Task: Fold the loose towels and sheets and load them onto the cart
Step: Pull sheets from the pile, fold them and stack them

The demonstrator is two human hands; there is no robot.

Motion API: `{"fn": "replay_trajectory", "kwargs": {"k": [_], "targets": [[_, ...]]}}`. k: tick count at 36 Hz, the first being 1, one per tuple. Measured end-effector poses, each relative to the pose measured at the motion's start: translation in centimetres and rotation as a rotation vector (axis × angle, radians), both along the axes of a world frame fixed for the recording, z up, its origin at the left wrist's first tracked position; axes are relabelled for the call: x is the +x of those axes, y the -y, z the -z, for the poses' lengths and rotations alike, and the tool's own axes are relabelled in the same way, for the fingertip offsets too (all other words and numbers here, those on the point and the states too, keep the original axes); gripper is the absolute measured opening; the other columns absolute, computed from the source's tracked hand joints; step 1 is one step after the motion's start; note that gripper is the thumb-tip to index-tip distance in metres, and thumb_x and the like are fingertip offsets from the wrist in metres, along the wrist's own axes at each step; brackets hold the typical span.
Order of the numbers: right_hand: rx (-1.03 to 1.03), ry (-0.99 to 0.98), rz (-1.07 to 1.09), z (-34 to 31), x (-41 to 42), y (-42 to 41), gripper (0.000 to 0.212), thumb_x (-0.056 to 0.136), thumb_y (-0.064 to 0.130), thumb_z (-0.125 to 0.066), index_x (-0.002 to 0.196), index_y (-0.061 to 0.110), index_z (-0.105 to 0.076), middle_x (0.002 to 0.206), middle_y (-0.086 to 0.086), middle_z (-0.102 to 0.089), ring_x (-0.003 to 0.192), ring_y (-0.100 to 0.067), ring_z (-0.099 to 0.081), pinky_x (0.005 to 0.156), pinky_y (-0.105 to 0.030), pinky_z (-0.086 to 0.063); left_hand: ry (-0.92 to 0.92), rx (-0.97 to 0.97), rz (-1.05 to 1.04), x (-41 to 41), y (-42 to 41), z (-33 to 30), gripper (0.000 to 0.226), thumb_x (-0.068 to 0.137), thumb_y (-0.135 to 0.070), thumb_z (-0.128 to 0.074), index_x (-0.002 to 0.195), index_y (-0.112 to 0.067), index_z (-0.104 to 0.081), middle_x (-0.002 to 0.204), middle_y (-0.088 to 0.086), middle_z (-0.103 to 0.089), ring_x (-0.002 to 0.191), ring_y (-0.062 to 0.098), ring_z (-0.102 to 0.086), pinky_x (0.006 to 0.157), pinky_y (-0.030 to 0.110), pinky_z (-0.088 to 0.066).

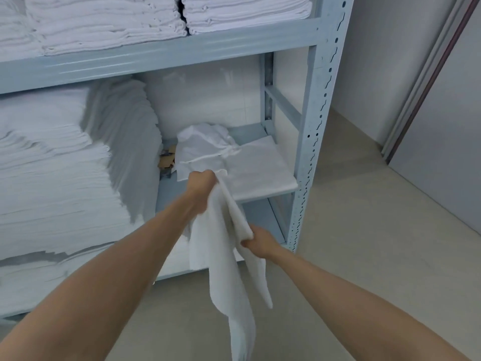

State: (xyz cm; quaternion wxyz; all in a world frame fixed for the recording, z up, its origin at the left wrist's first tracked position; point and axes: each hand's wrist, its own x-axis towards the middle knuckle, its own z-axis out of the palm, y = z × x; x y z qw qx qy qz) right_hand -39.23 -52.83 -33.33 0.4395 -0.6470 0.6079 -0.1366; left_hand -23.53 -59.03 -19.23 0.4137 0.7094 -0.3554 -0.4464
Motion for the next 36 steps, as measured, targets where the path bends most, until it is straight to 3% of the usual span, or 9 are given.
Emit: {"fn": "replay_trajectory", "kwargs": {"k": [5, 9, 11, 15, 18, 24, 28, 31, 36], "targets": [[0.002, -0.033, 0.156, 0.7, -0.4, 1.5, 0.028, 0.100, 0.034, -0.055, 0.103, 0.007, -0.063, 0.089, -0.007, -0.060, 0.077, -0.024, -0.057, 0.059, -0.027, -0.038, -0.031, -0.044, -0.034, 2.9, -0.2, -1.7, 0.019, 0.080, -0.006, -0.047, 0.093, -0.008, -0.060, 0.086, 0.010, -0.062, 0.074, 0.026, -0.061, 0.066, 0.033, -0.051], [-0.116, 0.138, 0.418, -1.2, -1.3, 3.8, 0.043, 0.099, 0.038, -0.056, 0.062, 0.019, -0.047, 0.061, 0.000, -0.046, 0.054, -0.016, -0.042, 0.050, -0.028, -0.028, 0.066, -0.070, -0.090, 5.5, -0.1, -1.9, 0.012, 0.078, -0.008, -0.043, 0.086, -0.007, -0.052, 0.081, 0.008, -0.052, 0.074, 0.025, -0.051, 0.067, 0.030, -0.042], [-0.215, 0.169, 0.534, -3.2, -2.4, 5.2, 0.045, 0.097, 0.046, -0.056, 0.061, 0.019, -0.051, 0.057, 0.001, -0.048, 0.054, -0.018, -0.044, 0.050, -0.028, -0.026, 0.263, -0.161, -0.047, 6.9, 0.0, -1.7, 0.008, 0.077, -0.009, -0.043, 0.077, -0.007, -0.050, 0.074, 0.009, -0.049, 0.068, 0.025, -0.047, 0.059, 0.028, -0.038], [-0.345, 0.027, 0.643, -6.5, -4.2, 7.6, 0.052, 0.096, 0.057, -0.049, 0.079, 0.010, -0.063, 0.070, -0.004, -0.059, 0.065, -0.026, -0.055, 0.056, -0.030, -0.034, 0.882, -0.345, 0.259, 9.2, -1.0, -0.8, 0.024, 0.086, -0.017, -0.050, 0.064, -0.008, -0.054, 0.057, 0.007, -0.052, 0.053, 0.027, -0.048, 0.049, 0.025, -0.035], [-0.444, -0.014, 0.679, -7.7, -4.2, 8.5, 0.051, 0.099, 0.055, -0.043, 0.076, 0.012, -0.056, 0.068, -0.003, -0.054, 0.071, -0.028, -0.055, 0.057, -0.031, -0.034, 1.073, -0.395, 0.332, 9.6, -1.6, 0.1, 0.032, 0.094, -0.021, -0.051, 0.064, -0.017, -0.043, 0.053, 0.001, -0.044, 0.046, 0.018, -0.039, 0.045, 0.026, -0.025], [-0.577, 0.004, 0.629, -10.3, -3.7, 9.2, 0.057, 0.098, 0.051, -0.050, 0.055, 0.018, -0.031, 0.052, 0.001, -0.037, 0.053, -0.021, -0.037, 0.051, -0.029, -0.021, 1.123, -0.376, 0.408, 10.7, -2.5, 3.5, 0.018, 0.104, -0.015, -0.039, 0.104, -0.001, -0.049, 0.077, 0.016, -0.056, 0.062, 0.036, -0.052, 0.058, 0.047, -0.046], [-0.601, 0.050, 0.527, -11.1, -4.9, 8.7, 0.059, 0.096, 0.049, -0.056, 0.056, 0.021, -0.023, 0.052, 0.003, -0.025, 0.052, -0.020, -0.027, 0.054, -0.031, -0.018, 1.116, -0.372, 0.351, 11.6, -2.6, 5.1, 0.015, 0.103, -0.010, -0.041, 0.112, -0.001, -0.049, 0.080, 0.021, -0.060, 0.059, 0.033, -0.049, 0.054, 0.042, -0.042], [-0.625, 0.050, 0.480, -11.4, -6.0, 8.0, 0.060, 0.095, 0.048, -0.057, 0.056, 0.022, -0.020, 0.052, 0.003, -0.023, 0.052, -0.018, -0.024, 0.054, -0.031, -0.018, 1.141, -0.373, 0.317, 12.0, -2.7, 5.8, 0.021, 0.105, -0.020, -0.044, 0.104, 0.000, -0.051, 0.069, 0.019, -0.058, 0.054, 0.032, -0.048, 0.051, 0.038, -0.036], [-0.621, 0.130, 0.507, -12.1, -7.1, 7.2, 0.060, 0.093, 0.045, -0.062, 0.057, 0.022, -0.021, 0.054, 0.001, -0.023, 0.054, -0.019, -0.023, 0.056, -0.031, -0.018, 1.013, -0.314, 0.329, 12.4, -3.6, 7.4, 0.040, 0.096, -0.046, -0.057, 0.083, -0.008, -0.056, 0.064, 0.009, -0.060, 0.057, 0.029, -0.057, 0.056, 0.040, -0.049]]}}
